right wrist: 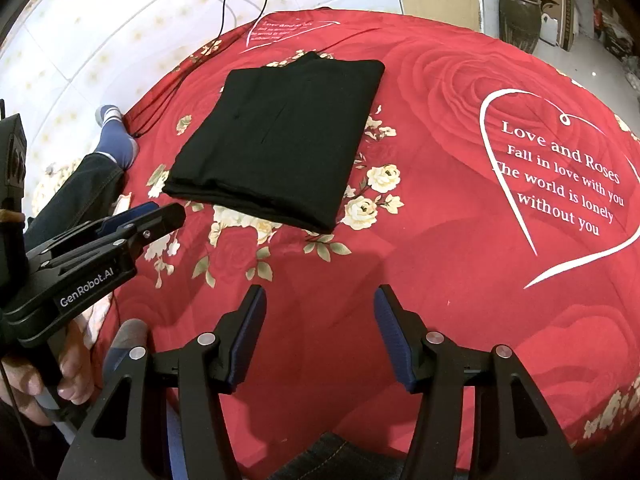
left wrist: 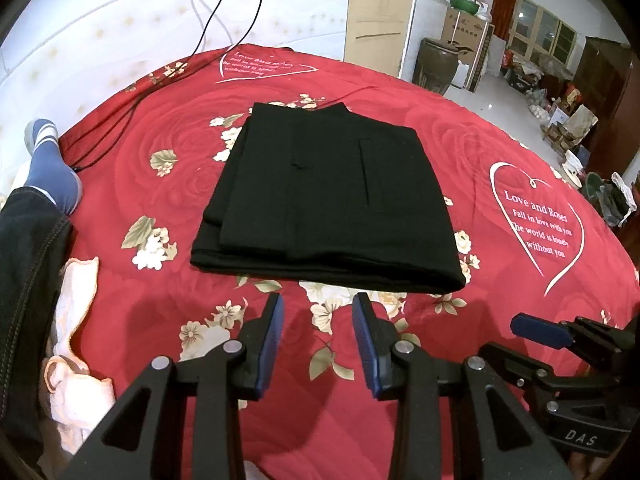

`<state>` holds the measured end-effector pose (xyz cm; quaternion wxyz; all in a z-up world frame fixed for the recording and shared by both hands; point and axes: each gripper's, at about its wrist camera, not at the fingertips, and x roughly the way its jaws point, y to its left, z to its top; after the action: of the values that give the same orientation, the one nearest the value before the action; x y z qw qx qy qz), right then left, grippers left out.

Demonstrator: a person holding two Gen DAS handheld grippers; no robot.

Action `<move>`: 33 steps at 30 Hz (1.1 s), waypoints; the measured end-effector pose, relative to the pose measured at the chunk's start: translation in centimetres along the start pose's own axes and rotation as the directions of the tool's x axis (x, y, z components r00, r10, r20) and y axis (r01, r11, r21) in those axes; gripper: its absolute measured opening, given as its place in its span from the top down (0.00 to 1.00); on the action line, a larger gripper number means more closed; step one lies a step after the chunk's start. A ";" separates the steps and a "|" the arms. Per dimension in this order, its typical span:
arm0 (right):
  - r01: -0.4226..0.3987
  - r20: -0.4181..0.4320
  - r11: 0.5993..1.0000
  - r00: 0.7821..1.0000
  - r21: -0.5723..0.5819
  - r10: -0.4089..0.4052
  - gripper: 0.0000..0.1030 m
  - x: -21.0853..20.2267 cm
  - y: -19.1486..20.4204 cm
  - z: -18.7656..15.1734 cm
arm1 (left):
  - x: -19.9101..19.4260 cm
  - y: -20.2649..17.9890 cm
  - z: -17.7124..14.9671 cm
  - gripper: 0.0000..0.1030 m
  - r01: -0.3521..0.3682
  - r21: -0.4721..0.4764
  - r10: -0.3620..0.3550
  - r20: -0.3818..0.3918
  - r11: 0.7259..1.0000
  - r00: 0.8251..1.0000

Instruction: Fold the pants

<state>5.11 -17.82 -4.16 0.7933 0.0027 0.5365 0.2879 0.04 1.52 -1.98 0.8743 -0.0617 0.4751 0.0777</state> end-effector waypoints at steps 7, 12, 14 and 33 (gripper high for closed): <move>0.000 0.000 1.000 1.000 0.001 0.000 0.45 0.0 0.0 0.0 | -0.1 0.0 0.1 0.59 -0.003 -0.003 0.003 0.006 1.000 1.000; 0.000 0.000 1.000 1.000 0.000 0.000 0.45 0.0 0.0 0.0 | -0.1 0.0 0.1 0.59 -0.005 -0.002 0.005 0.006 1.000 1.000; 0.000 0.000 1.000 1.000 0.001 0.000 0.45 0.0 0.0 0.0 | -0.1 0.0 0.1 0.59 -0.005 -0.003 0.005 0.006 1.000 1.000; -0.001 0.000 1.000 1.000 0.000 0.001 0.45 0.0 0.0 0.0 | -0.2 0.0 0.1 0.59 -0.014 -0.002 0.014 0.005 1.000 1.000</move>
<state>5.09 -17.85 -4.17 0.7931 0.0027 0.5366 0.2883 0.00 1.53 -1.80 0.8749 -0.0590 0.4732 0.0843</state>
